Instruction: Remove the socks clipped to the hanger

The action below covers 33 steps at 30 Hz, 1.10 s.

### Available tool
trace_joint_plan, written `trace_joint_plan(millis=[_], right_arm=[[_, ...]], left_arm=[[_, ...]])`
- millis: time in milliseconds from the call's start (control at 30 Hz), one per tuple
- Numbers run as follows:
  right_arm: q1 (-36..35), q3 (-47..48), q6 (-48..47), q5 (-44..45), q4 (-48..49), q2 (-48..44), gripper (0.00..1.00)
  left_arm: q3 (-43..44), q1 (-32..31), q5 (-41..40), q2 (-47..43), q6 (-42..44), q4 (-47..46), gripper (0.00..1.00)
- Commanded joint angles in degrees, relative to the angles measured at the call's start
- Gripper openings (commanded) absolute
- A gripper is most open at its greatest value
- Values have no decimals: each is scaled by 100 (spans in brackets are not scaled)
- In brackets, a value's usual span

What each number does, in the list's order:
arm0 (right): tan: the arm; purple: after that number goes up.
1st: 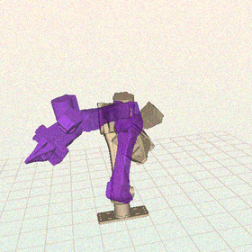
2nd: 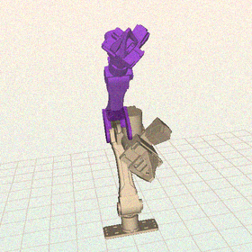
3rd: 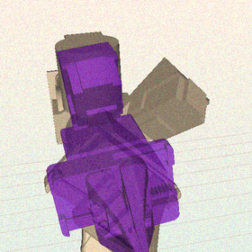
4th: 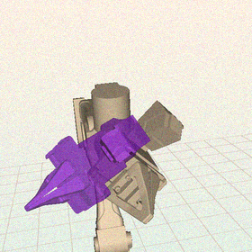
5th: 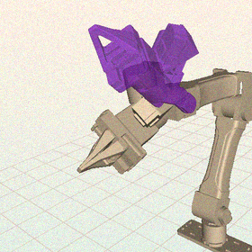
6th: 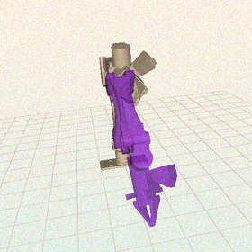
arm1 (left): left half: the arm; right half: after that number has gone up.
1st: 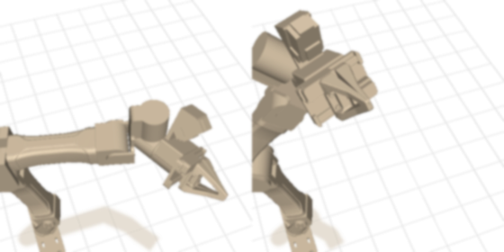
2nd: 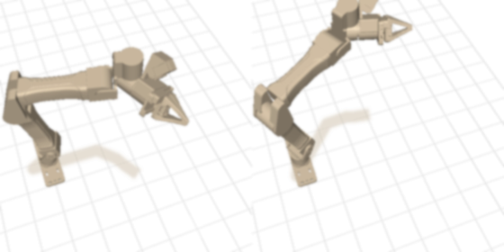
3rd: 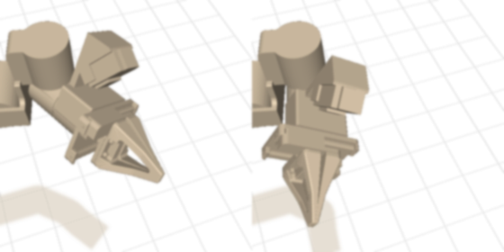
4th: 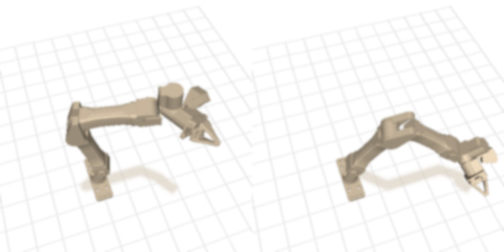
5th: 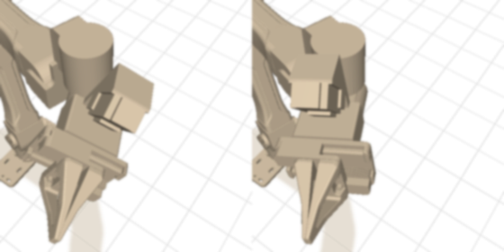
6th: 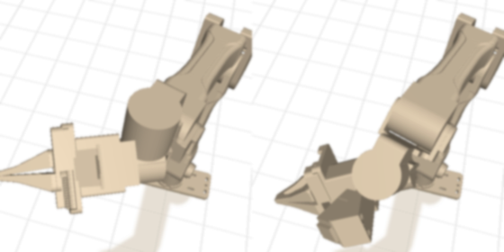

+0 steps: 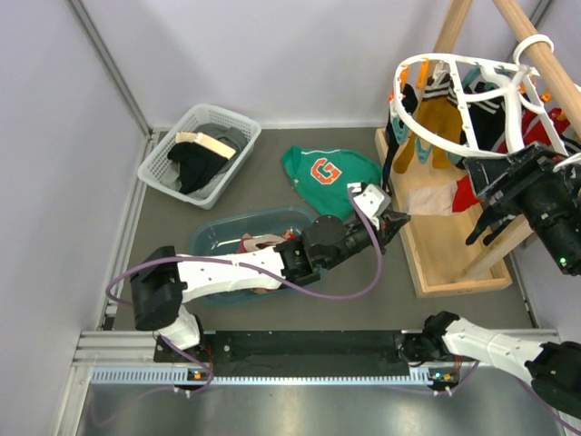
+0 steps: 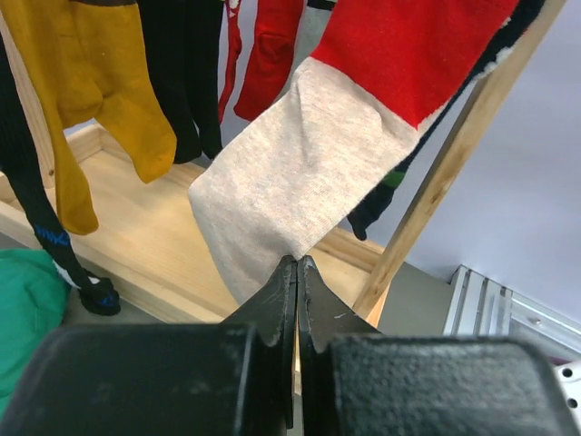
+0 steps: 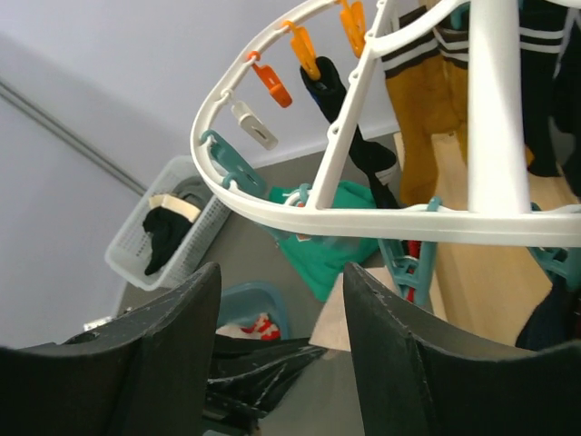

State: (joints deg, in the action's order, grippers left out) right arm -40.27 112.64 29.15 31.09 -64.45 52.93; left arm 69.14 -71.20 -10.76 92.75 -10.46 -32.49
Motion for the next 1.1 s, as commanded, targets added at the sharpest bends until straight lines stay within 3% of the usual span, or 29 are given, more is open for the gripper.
trace_joint_plan(millis=[0, 467, 1067], right_arm=[[2, 415, -225, 265, -717, 209, 56], [2, 540, -506, 1012, -1439, 605, 54], [-7, -506, -717, 1021, 169, 279, 50]], left_arm=[[-129, -166, -435, -327, 333, 23, 0], [-542, -395, -708, -679, 466, 164, 0], [-534, -632, -769, -802, 580, 190, 0]])
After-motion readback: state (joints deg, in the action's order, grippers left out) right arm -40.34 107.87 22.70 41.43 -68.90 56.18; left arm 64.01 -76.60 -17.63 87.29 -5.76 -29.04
